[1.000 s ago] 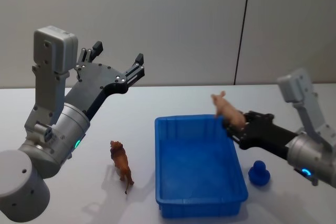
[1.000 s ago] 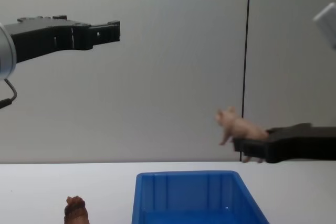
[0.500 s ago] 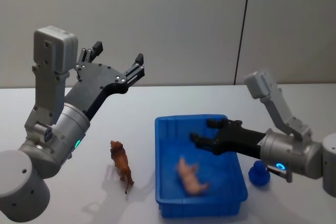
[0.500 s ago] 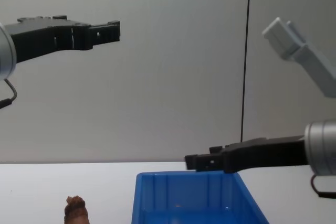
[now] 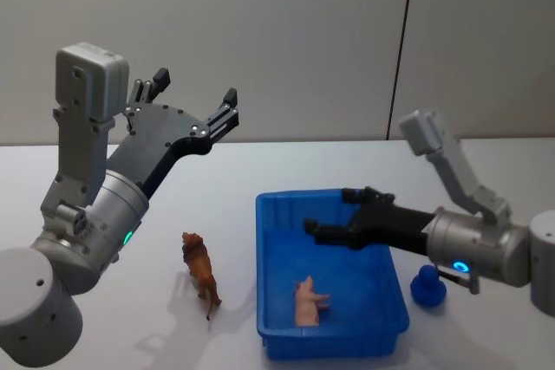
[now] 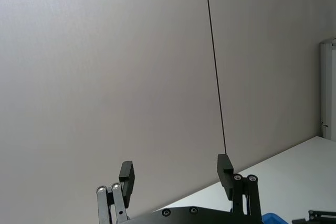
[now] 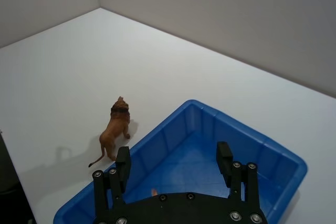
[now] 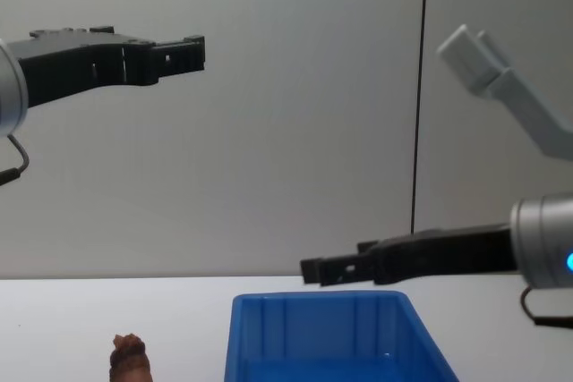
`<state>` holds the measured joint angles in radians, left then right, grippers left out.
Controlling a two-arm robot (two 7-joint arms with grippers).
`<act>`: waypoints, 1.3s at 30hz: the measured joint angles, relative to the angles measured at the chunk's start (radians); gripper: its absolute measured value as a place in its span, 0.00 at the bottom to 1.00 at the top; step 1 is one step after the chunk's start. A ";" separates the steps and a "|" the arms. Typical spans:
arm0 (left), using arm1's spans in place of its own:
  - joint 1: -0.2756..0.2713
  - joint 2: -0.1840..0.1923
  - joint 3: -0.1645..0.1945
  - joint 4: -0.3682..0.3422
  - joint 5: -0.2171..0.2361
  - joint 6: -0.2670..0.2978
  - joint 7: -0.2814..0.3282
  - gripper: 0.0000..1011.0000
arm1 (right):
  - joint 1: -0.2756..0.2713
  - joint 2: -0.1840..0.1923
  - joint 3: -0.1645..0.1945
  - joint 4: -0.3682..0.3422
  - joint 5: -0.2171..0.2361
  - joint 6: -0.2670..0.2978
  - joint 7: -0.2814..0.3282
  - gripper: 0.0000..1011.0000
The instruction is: Pick up the two dolls from the table and place them into the box.
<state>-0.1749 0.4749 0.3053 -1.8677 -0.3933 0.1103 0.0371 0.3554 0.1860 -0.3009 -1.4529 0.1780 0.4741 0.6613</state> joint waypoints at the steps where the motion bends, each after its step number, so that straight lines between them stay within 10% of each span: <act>1: 0.000 0.000 0.000 0.000 0.000 0.000 0.000 0.99 | -0.001 0.004 0.003 -0.004 0.003 -0.004 -0.002 0.99; 15: 0.000 0.000 0.000 0.000 0.000 0.000 0.000 0.99 | -0.089 0.116 0.101 -0.112 0.103 -0.107 -0.073 0.99; 27: 0.000 0.000 0.000 0.000 0.000 0.000 0.000 0.99 | -0.326 0.257 0.222 -0.270 0.239 -0.167 -0.172 0.99; 39: 0.000 0.000 0.000 0.000 0.000 0.000 0.000 0.99 | -0.466 0.325 0.263 -0.333 0.286 -0.151 -0.188 0.99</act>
<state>-0.1749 0.4749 0.3053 -1.8678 -0.3933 0.1102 0.0371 -0.1109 0.5106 -0.0375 -1.7864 0.4644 0.3234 0.4735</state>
